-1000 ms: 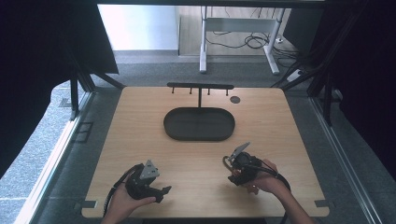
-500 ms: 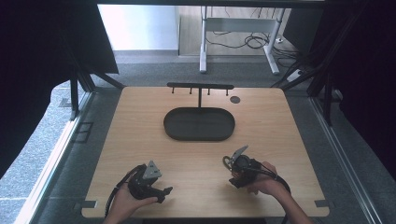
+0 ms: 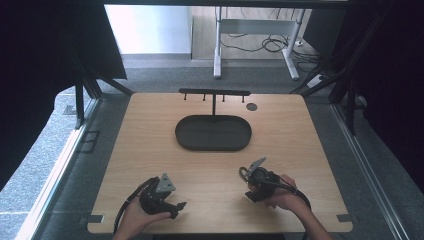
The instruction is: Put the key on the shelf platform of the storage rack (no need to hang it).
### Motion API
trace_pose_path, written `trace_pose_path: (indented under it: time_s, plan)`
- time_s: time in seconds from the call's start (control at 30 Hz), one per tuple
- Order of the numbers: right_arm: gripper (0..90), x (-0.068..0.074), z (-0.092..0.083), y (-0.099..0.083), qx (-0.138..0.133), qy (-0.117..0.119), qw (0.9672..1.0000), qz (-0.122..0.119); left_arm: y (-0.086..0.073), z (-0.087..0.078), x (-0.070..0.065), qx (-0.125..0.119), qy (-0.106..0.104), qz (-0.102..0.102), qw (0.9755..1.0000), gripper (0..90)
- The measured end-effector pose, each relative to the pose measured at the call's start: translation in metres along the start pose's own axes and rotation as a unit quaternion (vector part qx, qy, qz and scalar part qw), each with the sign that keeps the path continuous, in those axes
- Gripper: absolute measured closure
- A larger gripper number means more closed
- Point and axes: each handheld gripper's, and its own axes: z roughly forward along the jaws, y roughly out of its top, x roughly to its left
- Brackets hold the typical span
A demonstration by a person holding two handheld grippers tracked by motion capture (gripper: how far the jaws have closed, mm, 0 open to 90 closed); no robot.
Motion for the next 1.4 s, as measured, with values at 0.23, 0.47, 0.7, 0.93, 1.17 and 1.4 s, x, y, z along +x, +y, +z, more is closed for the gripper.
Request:
trace_pose_path:
  time_s: [0.23,0.47,0.7,0.93,1.17,1.4]
  plan:
    - [48.4,-0.001,0.003,-0.004,-0.005,-0.004,1.0000,0.007,0.000,0.008,-0.005,0.019,-0.012,0.013,0.9997,19.4]
    - [50.2,-0.001,0.003,-0.006,-0.007,-0.002,0.9999,0.008,0.000,0.006,-0.004,0.020,-0.010,0.014,0.9997,19.3]
    - [52.2,0.000,0.003,-0.005,-0.009,-0.002,0.9999,0.008,0.000,0.008,-0.005,0.030,-0.015,0.020,0.9992,19.0]
    - [52.3,0.000,0.004,-0.005,-0.012,-0.004,0.9999,0.005,0.000,0.008,-0.005,0.028,-0.015,0.019,0.9993,19.0]
    - [51.3,0.000,0.005,-0.006,-0.013,-0.005,0.9999,0.002,-0.001,0.013,-0.008,0.046,-0.025,0.027,0.9983,18.4]
    - [50.2,0.000,0.006,-0.007,-0.014,-0.007,0.9999,0.002,0.000,0.014,-0.010,0.046,-0.026,0.033,0.9980,18.3]
